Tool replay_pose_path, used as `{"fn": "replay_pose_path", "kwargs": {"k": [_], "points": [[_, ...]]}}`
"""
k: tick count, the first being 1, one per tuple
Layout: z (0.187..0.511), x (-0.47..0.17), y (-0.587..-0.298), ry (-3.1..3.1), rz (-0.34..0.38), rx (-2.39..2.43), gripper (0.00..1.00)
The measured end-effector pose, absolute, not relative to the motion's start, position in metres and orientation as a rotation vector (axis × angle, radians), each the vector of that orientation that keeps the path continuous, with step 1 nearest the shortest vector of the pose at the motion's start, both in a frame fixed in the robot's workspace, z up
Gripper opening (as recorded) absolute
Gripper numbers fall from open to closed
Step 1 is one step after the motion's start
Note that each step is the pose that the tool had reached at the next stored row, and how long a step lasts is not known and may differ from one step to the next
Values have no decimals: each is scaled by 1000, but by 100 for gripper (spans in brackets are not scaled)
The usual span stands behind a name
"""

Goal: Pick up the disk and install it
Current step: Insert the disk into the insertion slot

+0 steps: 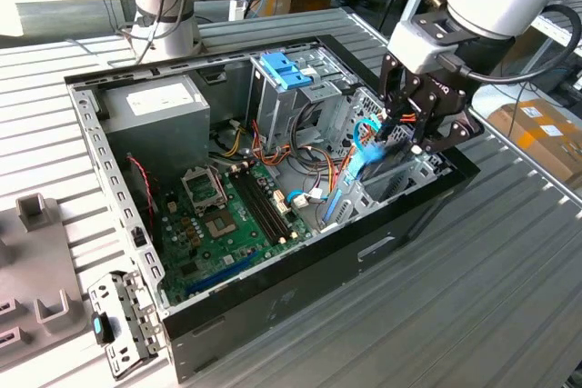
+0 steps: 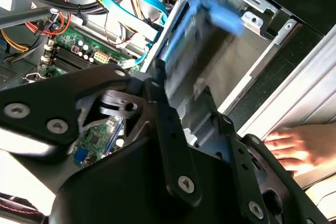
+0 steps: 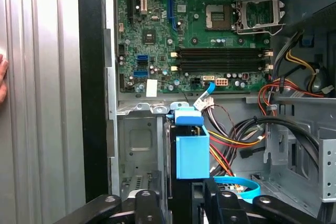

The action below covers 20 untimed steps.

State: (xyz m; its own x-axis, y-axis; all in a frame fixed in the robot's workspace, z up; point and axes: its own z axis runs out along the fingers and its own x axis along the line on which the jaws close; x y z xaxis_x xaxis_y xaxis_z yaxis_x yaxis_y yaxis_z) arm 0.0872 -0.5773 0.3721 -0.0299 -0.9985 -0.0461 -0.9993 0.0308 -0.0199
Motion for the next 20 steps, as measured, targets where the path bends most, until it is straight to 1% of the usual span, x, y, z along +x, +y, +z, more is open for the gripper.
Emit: {"fn": "replay_pose_path", "kwargs": {"k": [1,7,11,20], "points": [[372,87,-577,2221,27,-2155,49],[372,87,-577,2222,27,-2155,49],[371,87,-571,2221,27,-2155,49],[355,88,-569,2221,27,-2155,49]]}}
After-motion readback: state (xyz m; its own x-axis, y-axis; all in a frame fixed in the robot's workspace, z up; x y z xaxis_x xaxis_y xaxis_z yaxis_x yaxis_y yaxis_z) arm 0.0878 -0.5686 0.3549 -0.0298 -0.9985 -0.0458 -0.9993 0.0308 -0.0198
